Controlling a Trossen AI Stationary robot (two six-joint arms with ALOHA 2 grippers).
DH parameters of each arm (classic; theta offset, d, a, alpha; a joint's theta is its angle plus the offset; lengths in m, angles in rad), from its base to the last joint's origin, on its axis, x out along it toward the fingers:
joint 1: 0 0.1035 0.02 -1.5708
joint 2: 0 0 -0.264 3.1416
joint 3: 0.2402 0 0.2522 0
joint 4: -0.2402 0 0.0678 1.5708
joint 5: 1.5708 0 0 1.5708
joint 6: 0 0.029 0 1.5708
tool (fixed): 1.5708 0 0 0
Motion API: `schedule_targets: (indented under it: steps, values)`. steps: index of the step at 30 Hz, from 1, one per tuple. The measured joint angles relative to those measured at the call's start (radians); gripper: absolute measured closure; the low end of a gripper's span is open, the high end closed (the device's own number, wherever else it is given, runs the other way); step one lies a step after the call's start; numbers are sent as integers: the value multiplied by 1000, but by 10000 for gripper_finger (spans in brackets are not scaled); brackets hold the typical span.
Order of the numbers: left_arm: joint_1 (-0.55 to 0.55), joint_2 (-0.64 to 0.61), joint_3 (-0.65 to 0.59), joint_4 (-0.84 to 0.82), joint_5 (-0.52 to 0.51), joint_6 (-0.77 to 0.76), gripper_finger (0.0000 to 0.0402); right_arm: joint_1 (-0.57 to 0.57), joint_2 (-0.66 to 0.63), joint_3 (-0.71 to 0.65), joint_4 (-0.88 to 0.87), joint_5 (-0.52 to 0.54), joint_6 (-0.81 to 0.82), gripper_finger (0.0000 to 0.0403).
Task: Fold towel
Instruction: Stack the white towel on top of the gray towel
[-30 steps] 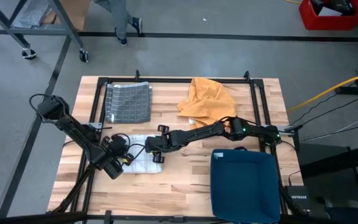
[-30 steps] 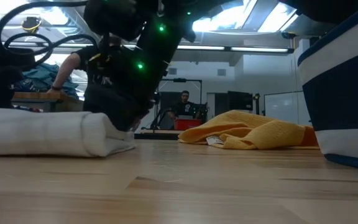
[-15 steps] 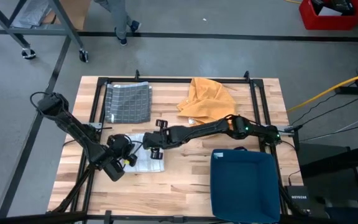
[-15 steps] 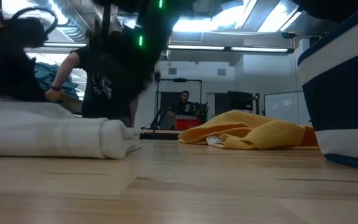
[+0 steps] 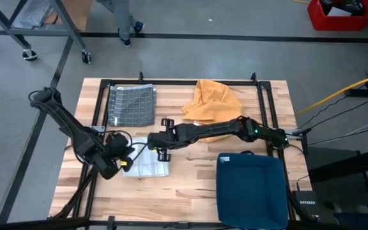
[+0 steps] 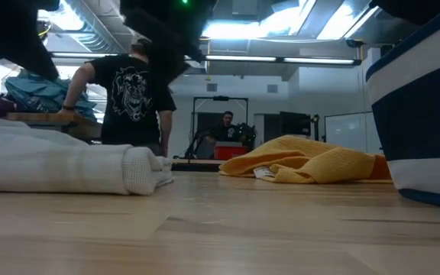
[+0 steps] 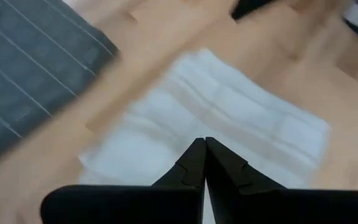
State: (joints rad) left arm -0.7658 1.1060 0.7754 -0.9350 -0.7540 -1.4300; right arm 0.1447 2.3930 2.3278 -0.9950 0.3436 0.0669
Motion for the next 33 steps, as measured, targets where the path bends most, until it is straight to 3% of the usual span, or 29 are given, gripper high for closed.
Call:
schedule_targets:
  steps: [4,7,17,22,26,29,33]
  values:
    - [0,-64,4,109,210,15,400,20,-1,30,-105,-36,-67,391]
    - [-1,-86,4,159,299,51,400,35,-2,26,-149,-39,-135,391]
    - [3,-87,5,158,328,161,400,33,-4,26,-150,-40,-153,389]
    - [3,-87,5,99,402,249,396,13,-4,26,-160,-105,-138,355]
    - [3,-87,5,-33,494,305,352,-2,-4,26,-160,-98,-29,296]
    - [3,-87,4,-129,541,304,301,-10,-4,26,-171,-92,173,252]
    - [3,-87,4,-192,579,190,245,-29,-4,26,-241,-271,437,219]
